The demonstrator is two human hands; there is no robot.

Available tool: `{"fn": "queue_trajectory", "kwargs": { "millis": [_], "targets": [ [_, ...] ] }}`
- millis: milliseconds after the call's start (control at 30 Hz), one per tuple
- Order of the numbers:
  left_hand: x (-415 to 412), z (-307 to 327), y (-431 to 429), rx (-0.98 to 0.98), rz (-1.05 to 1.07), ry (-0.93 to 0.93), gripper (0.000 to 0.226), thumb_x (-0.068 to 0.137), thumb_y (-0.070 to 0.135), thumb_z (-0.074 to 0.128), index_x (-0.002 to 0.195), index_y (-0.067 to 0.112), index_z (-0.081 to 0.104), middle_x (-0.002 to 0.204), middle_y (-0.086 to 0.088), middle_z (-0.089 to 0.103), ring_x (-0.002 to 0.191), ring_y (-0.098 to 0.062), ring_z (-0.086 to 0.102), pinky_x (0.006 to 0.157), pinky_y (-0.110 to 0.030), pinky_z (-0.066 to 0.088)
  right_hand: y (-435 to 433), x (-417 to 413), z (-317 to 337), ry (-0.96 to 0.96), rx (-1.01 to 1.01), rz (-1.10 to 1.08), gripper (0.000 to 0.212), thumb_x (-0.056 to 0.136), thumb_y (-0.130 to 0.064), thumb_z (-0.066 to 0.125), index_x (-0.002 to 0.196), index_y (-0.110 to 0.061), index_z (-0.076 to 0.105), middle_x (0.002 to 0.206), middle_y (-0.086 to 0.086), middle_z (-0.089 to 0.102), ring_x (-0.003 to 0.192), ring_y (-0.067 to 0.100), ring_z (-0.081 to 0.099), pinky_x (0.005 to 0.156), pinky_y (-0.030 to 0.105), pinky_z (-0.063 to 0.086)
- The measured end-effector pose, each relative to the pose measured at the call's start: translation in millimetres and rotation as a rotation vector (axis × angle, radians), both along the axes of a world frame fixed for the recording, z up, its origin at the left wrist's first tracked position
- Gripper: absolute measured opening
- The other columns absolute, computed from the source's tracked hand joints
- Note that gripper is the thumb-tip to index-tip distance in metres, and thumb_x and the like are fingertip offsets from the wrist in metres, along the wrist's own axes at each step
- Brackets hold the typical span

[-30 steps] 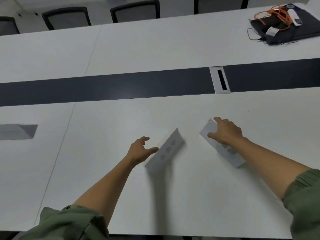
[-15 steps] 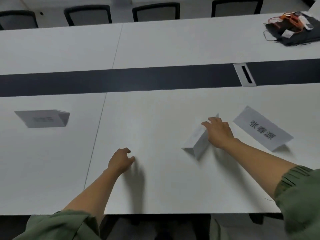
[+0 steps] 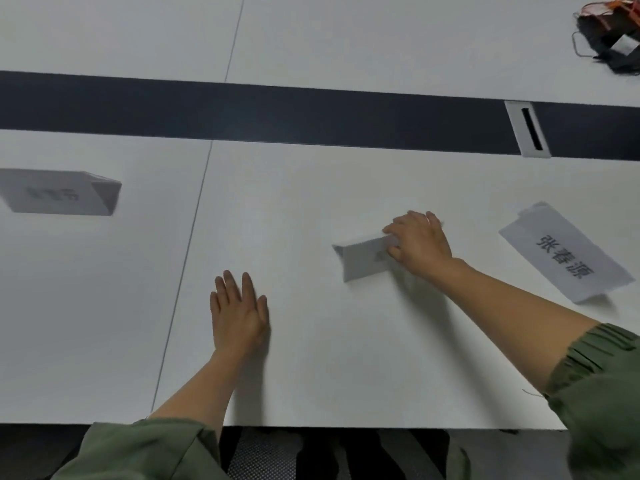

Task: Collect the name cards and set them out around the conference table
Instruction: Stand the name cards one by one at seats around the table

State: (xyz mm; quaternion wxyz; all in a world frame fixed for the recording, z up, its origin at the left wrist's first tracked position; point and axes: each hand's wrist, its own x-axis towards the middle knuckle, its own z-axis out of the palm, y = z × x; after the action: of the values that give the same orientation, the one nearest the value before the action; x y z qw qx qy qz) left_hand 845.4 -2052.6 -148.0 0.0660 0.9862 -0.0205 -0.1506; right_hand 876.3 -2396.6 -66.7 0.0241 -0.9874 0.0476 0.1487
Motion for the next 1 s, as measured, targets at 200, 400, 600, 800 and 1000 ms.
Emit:
{"fn": "queue_trajectory", "kwargs": {
  "millis": [200,400,600,800,1000],
  "targets": [
    [-7,-21,4,-0.038,0.021,-0.104,0.061,0.100,0.043,0.019,0.154,0.013,0.012,0.161,-0.018,0.002,0.149,-0.032,-0.004,0.121,-0.047,0.001,17,32,1,0.022,0.032,0.124,0.070,0.082,-0.067,0.056,0.140,-0.031,0.046,0.141,-0.003,0.052,0.135,0.022,0.040,0.116,0.046,0.016],
    [-10,-27,4,-0.022,0.040,-0.112,0.063,0.098,0.047,0.015,0.153,0.017,0.015,0.162,-0.013,0.003,0.149,-0.026,-0.007,0.120,-0.041,-0.005,32,56,-5,0.060,0.160,0.038,0.056,0.089,-0.065,0.046,0.135,-0.033,0.051,0.132,-0.004,0.059,0.116,0.025,0.056,0.090,0.039,0.042],
    [-7,-28,6,-0.005,0.055,-0.103,0.061,0.098,0.045,0.018,0.152,0.017,0.019,0.161,-0.013,0.008,0.149,-0.025,-0.003,0.120,-0.040,-0.004,60,97,-8,-0.003,0.164,0.058,0.053,0.092,-0.062,0.045,0.134,-0.030,0.052,0.128,-0.002,0.061,0.114,0.026,0.057,0.090,0.039,0.042],
    [-7,-29,6,-0.013,0.057,-0.101,0.061,0.098,0.045,0.019,0.152,0.017,0.018,0.161,-0.013,0.006,0.149,-0.024,-0.005,0.120,-0.042,-0.001,62,106,-11,-0.005,0.136,0.069,0.053,0.091,-0.065,0.043,0.132,-0.032,0.052,0.127,-0.003,0.061,0.113,0.026,0.057,0.086,0.038,0.042],
    [-6,-31,7,-0.012,0.045,-0.105,0.062,0.098,0.045,0.018,0.152,0.015,0.019,0.161,-0.015,0.010,0.149,-0.026,-0.001,0.119,-0.042,0.001,62,106,-8,0.032,0.125,0.089,0.062,0.089,-0.067,0.044,0.137,-0.030,0.046,0.131,0.000,0.057,0.118,0.026,0.053,0.093,0.042,0.040]
  ]
}}
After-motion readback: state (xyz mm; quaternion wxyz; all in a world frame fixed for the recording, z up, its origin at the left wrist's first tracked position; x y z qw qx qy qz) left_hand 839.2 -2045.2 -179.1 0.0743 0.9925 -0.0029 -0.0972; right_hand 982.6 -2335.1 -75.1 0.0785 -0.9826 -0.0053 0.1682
